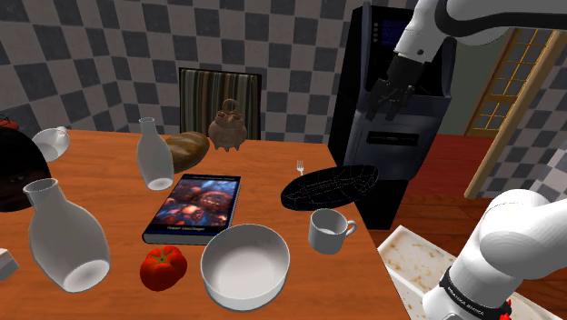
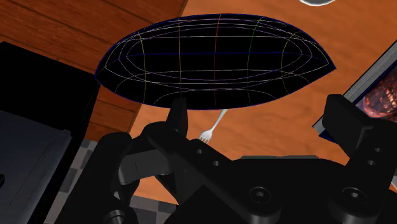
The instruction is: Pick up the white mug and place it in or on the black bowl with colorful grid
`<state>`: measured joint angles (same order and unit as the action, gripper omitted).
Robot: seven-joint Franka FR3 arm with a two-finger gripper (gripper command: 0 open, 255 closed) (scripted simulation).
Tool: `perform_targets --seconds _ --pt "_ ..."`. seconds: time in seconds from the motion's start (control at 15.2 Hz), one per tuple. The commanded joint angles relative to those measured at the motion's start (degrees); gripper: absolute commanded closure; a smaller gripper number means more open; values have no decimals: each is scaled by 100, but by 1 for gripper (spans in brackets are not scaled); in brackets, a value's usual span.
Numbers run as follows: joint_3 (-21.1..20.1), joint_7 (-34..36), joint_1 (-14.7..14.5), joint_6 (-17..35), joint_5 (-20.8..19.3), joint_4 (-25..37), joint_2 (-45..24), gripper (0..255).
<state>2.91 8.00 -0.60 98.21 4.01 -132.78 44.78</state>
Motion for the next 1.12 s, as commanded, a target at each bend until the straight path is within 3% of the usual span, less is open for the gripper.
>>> perform_targets --seconds 0.0,0.53,1.06 --pt "0 0 0 0 0 0 0 0" --pt "-914 667 -309 835 225 -925 -83 0" --pt "-1885 1391 -643 1766 462 -1501 -651 0"
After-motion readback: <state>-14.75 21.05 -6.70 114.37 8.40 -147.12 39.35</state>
